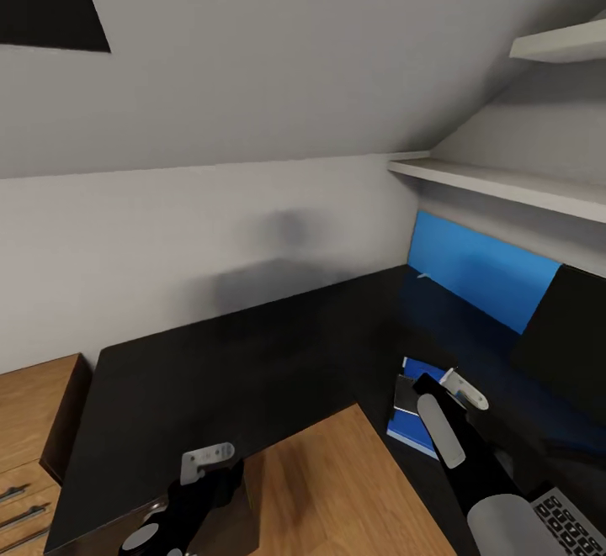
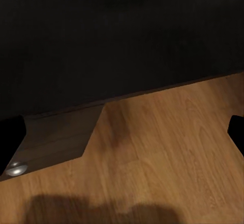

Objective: In the bedroom, organize the workspace by keeping the computer under the desk, ensuring the monitor is on the desk, placing the keyboard on the desk next to the monitor, placing the mouse on the desk next to the keyboard, moving the folder from the swivel chair onto the desk next to the mouse, stacking the notebook on top of the folder with the pen on top of the notebook, and positioning the swivel chair next to the desk.

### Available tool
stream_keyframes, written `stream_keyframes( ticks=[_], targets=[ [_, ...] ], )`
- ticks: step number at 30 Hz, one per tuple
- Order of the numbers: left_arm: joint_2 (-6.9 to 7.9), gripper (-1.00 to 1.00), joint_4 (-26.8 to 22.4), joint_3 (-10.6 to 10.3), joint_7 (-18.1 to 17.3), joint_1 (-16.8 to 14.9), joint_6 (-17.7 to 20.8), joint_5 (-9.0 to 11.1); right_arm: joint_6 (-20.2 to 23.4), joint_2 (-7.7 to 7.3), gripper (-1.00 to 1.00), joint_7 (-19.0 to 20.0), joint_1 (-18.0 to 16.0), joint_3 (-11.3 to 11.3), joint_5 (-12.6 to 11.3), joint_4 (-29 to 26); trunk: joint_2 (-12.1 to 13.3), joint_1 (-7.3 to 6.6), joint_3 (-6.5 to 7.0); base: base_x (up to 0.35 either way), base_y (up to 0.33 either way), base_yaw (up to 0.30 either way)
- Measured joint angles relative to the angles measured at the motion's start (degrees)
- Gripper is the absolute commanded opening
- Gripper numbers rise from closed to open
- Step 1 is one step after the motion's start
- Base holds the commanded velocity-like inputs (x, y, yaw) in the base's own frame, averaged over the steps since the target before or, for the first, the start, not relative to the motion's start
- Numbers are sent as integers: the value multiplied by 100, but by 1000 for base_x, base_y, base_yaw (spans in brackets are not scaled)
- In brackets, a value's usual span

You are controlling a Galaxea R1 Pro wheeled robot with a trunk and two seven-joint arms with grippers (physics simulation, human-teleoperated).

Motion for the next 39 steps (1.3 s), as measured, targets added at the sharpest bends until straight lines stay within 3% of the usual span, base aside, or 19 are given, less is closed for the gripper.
stream_keyframes(
  ticks=[2,14,18,23,39],
  targets=[
    [6,100,-5,-55,-2,0,-4,-1,-2,-62,-100,330,-21,-5,9,494,-80,44,-36,0,0,0],
    [9,100,-4,-88,-3,0,-5,4,-159,-233,-100,627,-228,-6,20,1241,-563,308,-252,0,0,0],
    [9,100,-4,-151,-3,0,-5,3,-318,-287,-100,1082,-387,-6,57,1657,-724,396,-324,0,0,0],
    [9,100,-6,-189,-3,0,-1,3,-370,-345,-100,1332,-455,-6,121,1850,-925,506,-414,0,0,0],
    [9,100,-4,-234,-3,0,4,-1,-376,-377,-100,1364,-463,-6,124,1875,-1567,857,-702,0,0,0]
  ],
)
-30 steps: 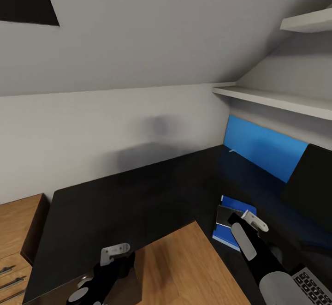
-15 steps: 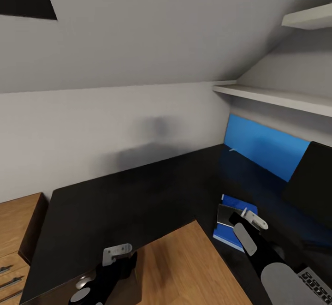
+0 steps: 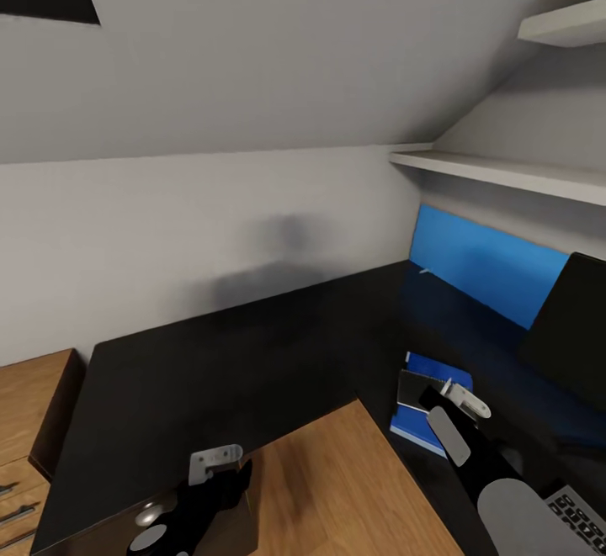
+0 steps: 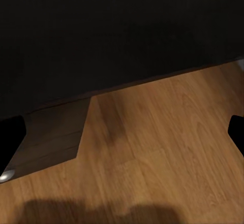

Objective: In the bedroom, organize the workspace by keeping the computer under the desk, ensuring the monitor is on the desk, placing the keyboard on the desk next to the monitor, placing the mouse on the desk next to the keyboard, moving the folder from the swivel chair onto the desk next to the mouse, stacking the notebook on top of the folder with the pen on top of the notebook, and positioning the swivel chair next to the desk.

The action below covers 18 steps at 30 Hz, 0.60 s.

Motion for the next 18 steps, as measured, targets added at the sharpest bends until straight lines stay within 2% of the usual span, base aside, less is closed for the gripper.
stream_keyframes(
  ticks=[3,18],
  targets=[
    [0,100,-1,-3,0,0,0,0,0,-1,-100,0,0,0,-2,0,-120,66,-54,0,0,0],
    [23,100,0,-2,0,0,0,1,-1,-1,-100,0,0,0,-4,0,-122,66,-55,8,0,0]
  ],
)
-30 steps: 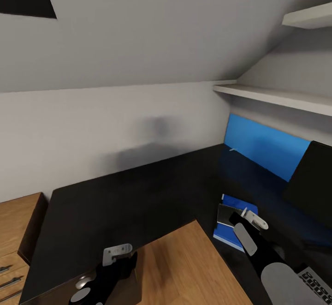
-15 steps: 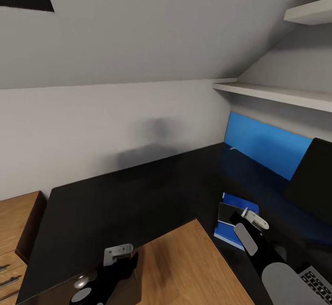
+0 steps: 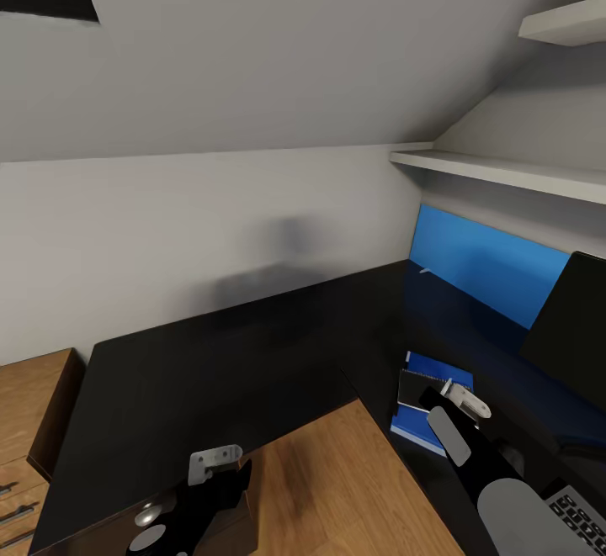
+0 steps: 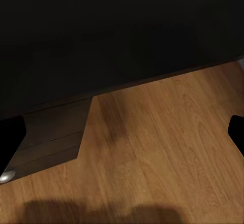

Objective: In the bedroom, organize the workspace by keeping the computer under the desk, ensuring the monitor is on the desk, placing the keyboard on the desk next to the monitor, placing the mouse on the desk next to the keyboard, moving the folder from the swivel chair onto the desk next to the mouse, stacking the notebook on top of the folder with the pen on top of the notebook, and positioning the swivel chair next to the desk.

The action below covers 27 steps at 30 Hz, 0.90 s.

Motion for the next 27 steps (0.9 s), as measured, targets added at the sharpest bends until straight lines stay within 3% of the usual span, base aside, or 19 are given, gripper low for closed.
stream_keyframes(
  ticks=[27],
  targets=[
    [-7,100,3,-41,-8,0,43,6,-8,2,-100,-1,0,16,2,-6,0,0,0,65,0,0]
  ],
)
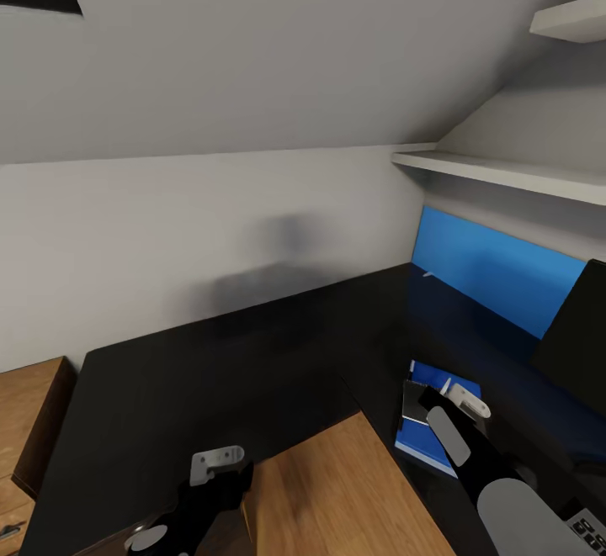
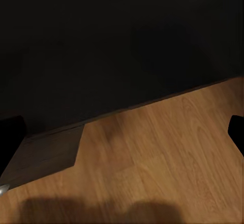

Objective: In the bedroom, organize the workspace by keeping the computer under the desk, ensuring the monitor is on the desk, placing the keyboard on the desk next to the monitor, placing the mouse on the desk next to the keyboard, moving the folder from the swivel chair onto the desk next to the mouse, stacking the notebook on top of the folder with the pen on top of the notebook, and positioning the swivel chair next to the desk.

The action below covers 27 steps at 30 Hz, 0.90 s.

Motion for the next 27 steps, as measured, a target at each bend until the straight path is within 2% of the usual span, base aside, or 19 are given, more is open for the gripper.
stream_keyframes(
  ticks=[6,18,27],
  targets=[
    [1,100,1,-119,0,0,-9,-8,-4,-2,-100,-22,0,-6,-2,-1,0,0,0,1,0,0],
    [1,100,-1,-133,6,0,-24,-9,0,-2,-100,-45,0,-2,5,-2,-480,263,-215,0,0,0],
    [1,100,0,-134,7,0,-25,-9,0,-2,-100,-52,0,-2,4,-3,-482,264,-216,0,0,0]
  ],
)
